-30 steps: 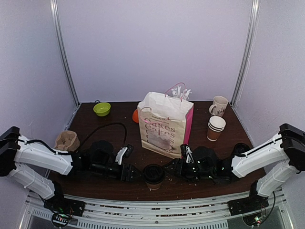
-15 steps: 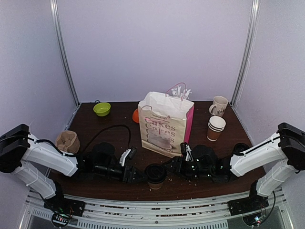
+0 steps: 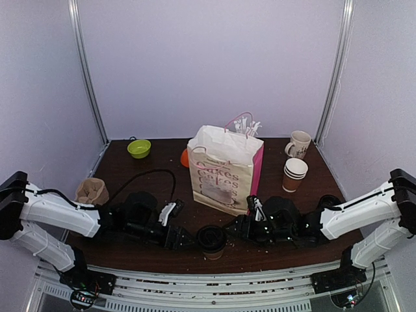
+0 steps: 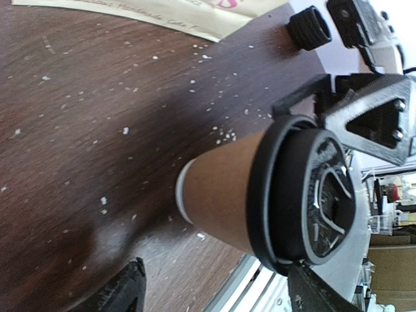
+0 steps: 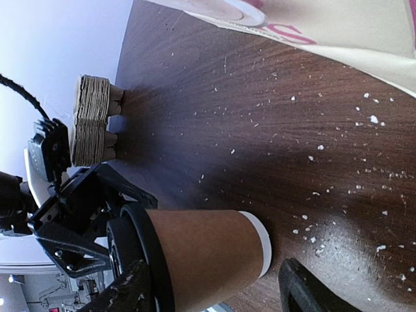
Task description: Pack the takeout coffee
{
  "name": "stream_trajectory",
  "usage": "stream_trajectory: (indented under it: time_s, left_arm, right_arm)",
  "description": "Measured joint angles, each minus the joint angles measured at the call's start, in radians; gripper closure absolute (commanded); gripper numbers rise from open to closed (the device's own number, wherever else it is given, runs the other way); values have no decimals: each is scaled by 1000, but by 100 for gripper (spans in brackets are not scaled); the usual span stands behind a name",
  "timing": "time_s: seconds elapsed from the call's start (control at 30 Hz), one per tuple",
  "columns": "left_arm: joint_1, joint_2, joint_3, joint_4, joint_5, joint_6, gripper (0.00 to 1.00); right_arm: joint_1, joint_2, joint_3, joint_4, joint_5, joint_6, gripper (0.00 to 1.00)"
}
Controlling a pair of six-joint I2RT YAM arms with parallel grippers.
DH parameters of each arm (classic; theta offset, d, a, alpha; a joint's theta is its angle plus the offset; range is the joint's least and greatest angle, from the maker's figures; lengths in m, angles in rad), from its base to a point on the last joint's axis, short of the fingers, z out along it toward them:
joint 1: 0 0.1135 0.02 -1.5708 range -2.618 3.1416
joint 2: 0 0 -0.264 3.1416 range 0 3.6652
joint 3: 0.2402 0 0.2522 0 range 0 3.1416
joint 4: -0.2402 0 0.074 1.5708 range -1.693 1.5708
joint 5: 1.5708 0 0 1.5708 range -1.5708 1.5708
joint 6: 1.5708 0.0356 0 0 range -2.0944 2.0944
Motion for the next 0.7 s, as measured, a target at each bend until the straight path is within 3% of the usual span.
stream_trajectory:
  time_s: [0.3,0.7]
  left_arm:
    - [0,-76,26,-198,-61,35,16]
    - [0,-48,110,-226,-66,58,16]
  right_arm:
    - [6,-116,-7,-108,0,-21,27]
    - [10,-145,-47,-134,-3,-22,29]
